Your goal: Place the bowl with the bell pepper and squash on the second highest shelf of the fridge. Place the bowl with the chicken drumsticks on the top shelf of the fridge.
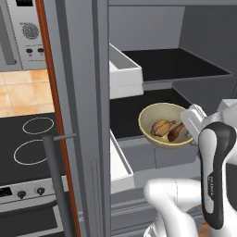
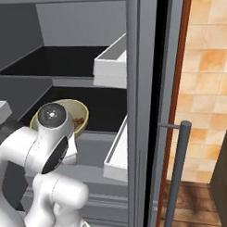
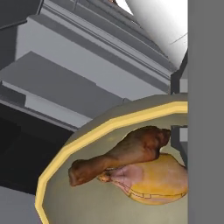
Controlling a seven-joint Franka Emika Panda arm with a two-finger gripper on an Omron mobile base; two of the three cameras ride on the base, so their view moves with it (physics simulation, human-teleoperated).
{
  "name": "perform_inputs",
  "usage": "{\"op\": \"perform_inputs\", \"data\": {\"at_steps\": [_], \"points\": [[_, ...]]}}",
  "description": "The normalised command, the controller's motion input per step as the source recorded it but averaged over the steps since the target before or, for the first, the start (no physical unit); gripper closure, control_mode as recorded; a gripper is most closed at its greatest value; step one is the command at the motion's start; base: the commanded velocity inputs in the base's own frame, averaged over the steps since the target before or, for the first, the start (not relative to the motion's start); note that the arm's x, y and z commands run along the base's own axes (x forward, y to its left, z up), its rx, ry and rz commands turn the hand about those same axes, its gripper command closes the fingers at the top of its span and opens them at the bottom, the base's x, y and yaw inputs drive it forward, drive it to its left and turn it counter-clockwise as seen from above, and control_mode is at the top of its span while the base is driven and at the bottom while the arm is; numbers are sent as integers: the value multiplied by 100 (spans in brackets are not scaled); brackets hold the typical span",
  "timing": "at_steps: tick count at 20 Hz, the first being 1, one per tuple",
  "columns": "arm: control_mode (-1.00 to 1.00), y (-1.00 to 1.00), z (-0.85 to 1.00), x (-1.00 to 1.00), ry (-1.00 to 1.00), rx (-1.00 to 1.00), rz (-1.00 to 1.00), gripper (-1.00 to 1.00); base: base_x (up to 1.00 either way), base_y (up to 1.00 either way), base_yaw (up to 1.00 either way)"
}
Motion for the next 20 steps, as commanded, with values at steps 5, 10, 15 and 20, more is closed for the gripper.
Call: {"op": "perform_inputs", "data": {"at_steps": [5,10,15,20], "points": [[-100,-4,96,-20,-15,0,-6,100,0,0,0],[-100,-6,100,-1,-8,0,0,100,0,0,0],[-100,-6,95,9,0,2,0,100,0,0,0],[-100,0,42,63,1,4,0,100,0,0,0]]}}
